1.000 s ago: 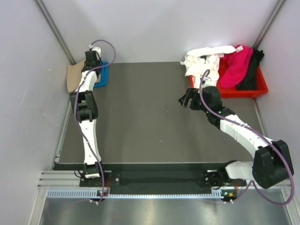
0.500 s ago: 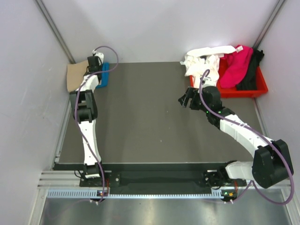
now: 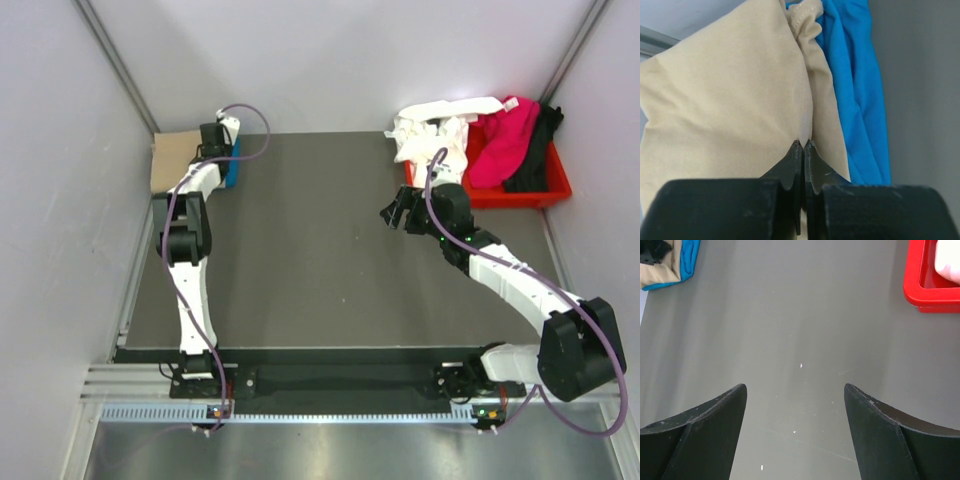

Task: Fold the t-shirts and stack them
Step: Neatly place the folded tshirt to the corner

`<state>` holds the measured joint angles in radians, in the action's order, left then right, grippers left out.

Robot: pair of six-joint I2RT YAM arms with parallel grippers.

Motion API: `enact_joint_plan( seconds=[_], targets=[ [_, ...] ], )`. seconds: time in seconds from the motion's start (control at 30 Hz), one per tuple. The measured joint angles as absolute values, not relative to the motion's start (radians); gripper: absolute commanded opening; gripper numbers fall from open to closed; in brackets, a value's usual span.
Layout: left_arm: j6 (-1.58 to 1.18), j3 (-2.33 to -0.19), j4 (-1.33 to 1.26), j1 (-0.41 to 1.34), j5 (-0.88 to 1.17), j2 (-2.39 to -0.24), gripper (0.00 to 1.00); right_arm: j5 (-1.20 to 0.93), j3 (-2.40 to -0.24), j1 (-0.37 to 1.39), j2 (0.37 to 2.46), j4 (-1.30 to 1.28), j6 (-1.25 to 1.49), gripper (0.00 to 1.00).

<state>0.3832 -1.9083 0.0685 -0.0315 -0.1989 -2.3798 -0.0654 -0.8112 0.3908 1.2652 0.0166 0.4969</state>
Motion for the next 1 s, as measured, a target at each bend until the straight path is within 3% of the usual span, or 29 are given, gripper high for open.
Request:
enact_joint_plan(
  seconds=[0.23,0.3,0.33,0.4,0.43,0.53,0.73,1.0],
  targets=[
    [0.393,-1.891,0.067,-0.017,-0.189,-2.375,0.0,-0.07,-0.811,0.391,1.265,0.018,0.497,0.79],
    [0.392,-1.891,0.068,-0.017,-0.18,-2.375,0.07,-0.072,-0.811,0.391,1.265,0.018,0.497,0.79],
    [0.391,-1.891,0.07,-0.018,-0.176,-2.375,0.23,-0.072,-0.811,0.391,1.265,0.018,0.497,0.79],
    [0.385,-1.9,0.088,-0.018,-0.162,-2.376,0.41,-0.073,-0.811,0.391,1.265,0.019,0.497,0.79],
    [0.384,-1.907,0.101,-0.018,-0.152,-2.378,0.64,-0.073,-0.811,0.391,1.265,0.019,0.497,0.79],
    [0.363,-1.94,0.159,-0.015,-0.083,-2.381,0.77,-0.075,-0.811,0.391,1.265,0.019,0.497,0.79],
    [0.329,-1.958,0.293,-0.011,0.148,-2.363,0.76,-0.076,-0.811,0.391,1.265,0.019,0.496,0.79],
    [0.282,-2.043,0.421,-0.014,0.315,-2.345,0.64,-0.076,-0.811,0.391,1.265,0.021,0.493,0.79]
  ],
)
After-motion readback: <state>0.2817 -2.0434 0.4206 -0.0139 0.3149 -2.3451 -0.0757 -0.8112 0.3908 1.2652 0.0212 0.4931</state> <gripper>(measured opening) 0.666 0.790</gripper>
